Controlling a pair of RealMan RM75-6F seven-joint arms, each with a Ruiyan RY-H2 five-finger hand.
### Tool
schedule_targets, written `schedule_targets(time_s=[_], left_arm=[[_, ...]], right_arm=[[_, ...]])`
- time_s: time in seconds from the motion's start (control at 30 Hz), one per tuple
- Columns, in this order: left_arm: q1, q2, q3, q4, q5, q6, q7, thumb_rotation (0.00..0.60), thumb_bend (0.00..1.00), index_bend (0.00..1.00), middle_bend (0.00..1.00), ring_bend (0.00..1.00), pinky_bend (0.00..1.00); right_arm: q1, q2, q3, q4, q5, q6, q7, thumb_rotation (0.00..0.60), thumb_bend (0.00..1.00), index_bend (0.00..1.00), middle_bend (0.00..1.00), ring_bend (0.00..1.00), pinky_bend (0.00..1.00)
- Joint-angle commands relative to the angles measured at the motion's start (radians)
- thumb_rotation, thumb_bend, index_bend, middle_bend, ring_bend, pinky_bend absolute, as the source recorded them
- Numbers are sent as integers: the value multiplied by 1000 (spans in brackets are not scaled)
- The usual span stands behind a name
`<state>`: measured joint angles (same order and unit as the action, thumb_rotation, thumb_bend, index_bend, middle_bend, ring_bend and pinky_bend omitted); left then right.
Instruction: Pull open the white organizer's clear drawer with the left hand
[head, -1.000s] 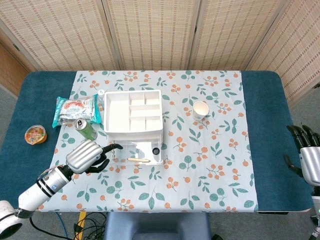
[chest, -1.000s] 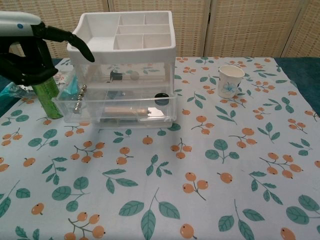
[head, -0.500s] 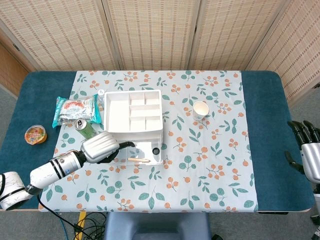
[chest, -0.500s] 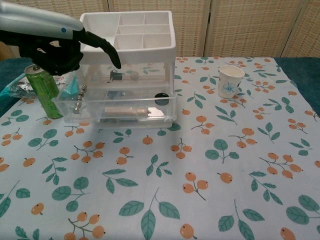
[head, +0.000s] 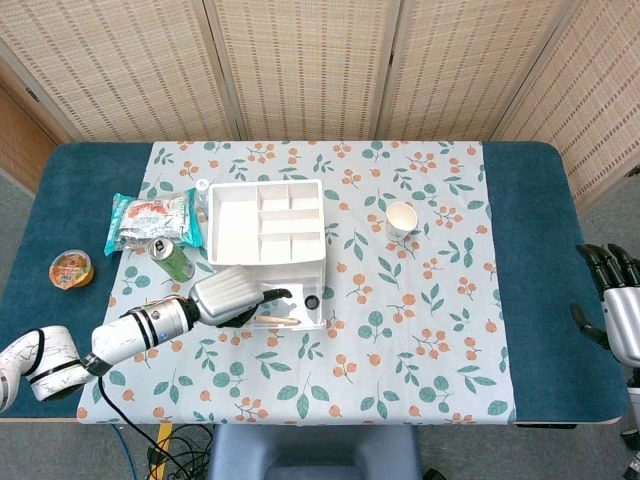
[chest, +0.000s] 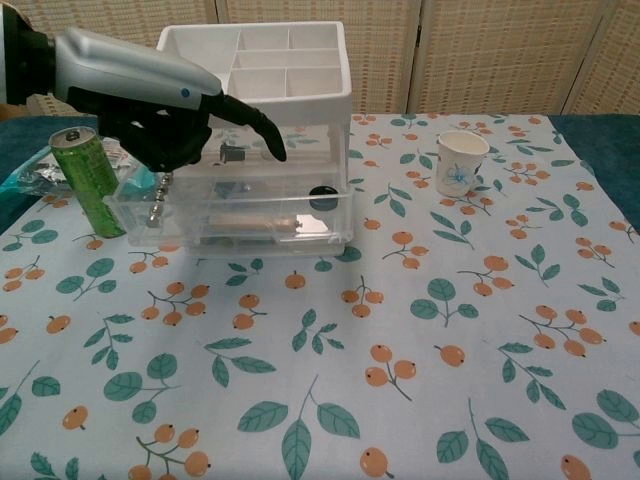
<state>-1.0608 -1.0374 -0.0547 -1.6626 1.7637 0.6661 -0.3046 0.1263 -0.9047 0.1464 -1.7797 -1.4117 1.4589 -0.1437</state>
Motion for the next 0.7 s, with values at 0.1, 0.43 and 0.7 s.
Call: schedule_targets(time_s=[0.1,0.43,0.7], left_arm=[[-22,-30,-8,0,-58,-40,24,540,914,142,959,1000,1000],[-45,-70,-8,-9,-116,-69,62,527,914,136,959,1000,1000],[-59,-97,-11,-1,-153,-83,77,513,914,128,957,1000,1000]], right_arm=[[-1,-6,-2,15,5,-3,13,600,373,75,135,121,163],[-2,-15,-5,45,15,-8,26,600,373,75,135,122,163],[-2,-20,-5,62,22,-10,35,600,373,75,135,122,163]])
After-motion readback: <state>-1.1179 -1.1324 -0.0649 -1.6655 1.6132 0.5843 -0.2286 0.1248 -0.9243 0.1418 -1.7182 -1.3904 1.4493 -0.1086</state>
